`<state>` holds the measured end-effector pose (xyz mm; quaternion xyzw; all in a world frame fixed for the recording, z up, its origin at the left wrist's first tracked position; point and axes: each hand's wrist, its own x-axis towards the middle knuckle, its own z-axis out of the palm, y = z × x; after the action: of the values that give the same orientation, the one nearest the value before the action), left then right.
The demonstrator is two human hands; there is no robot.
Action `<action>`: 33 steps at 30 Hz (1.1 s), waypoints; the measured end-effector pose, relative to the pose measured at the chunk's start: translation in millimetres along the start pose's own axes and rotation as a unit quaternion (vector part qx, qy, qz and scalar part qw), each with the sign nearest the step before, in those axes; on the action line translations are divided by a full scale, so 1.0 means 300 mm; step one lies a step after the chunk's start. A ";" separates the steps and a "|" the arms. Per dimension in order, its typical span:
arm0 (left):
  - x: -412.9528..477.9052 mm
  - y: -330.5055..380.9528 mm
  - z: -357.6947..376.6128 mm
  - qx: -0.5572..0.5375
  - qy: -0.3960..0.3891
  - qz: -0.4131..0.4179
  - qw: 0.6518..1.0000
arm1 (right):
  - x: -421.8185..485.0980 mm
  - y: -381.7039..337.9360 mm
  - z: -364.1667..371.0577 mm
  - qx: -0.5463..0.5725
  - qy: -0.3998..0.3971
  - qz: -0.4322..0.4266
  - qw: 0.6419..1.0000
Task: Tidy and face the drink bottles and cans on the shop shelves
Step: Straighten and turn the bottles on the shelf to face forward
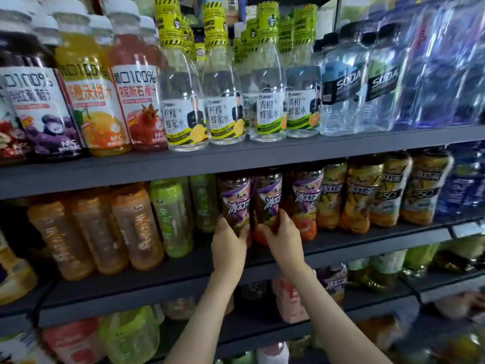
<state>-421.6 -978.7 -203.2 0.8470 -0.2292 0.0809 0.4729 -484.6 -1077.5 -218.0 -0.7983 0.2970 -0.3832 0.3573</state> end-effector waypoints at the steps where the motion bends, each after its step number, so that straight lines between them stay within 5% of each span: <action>1: -0.003 0.004 0.010 0.003 0.009 -0.004 1.000 | 0.008 0.007 -0.009 0.006 -0.020 -0.001 1.000; 4: -0.010 0.019 0.041 -0.017 0.034 -0.019 0.999 | 0.000 0.034 -0.055 -0.010 -0.050 -0.040 0.998; 8: -0.089 0.083 0.094 -0.039 0.148 -0.038 0.987 | -0.031 0.115 -0.190 0.020 0.036 -0.101 0.994; 11: -0.190 0.183 0.164 -0.003 0.245 0.069 0.967 | -0.007 0.201 -0.280 0.037 0.078 -0.061 0.994; 15: -0.244 0.281 0.269 -0.008 0.139 0.126 0.982 | 0.020 0.289 -0.337 0.028 0.083 -0.044 0.995; 25: -0.126 0.307 0.417 -0.033 0.009 0.024 0.999 | 0.062 0.303 -0.369 0.053 -0.007 -0.054 0.997; 33: -0.129 0.302 0.481 0.002 0.117 0.021 0.993 | 0.117 0.353 -0.460 0.020 0.170 -0.029 0.985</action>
<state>-509.3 -1128.2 -225.7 0.8278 -0.1896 0.1893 0.4930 -601.1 -1211.2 -226.2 -0.7223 0.3225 -0.5296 0.3063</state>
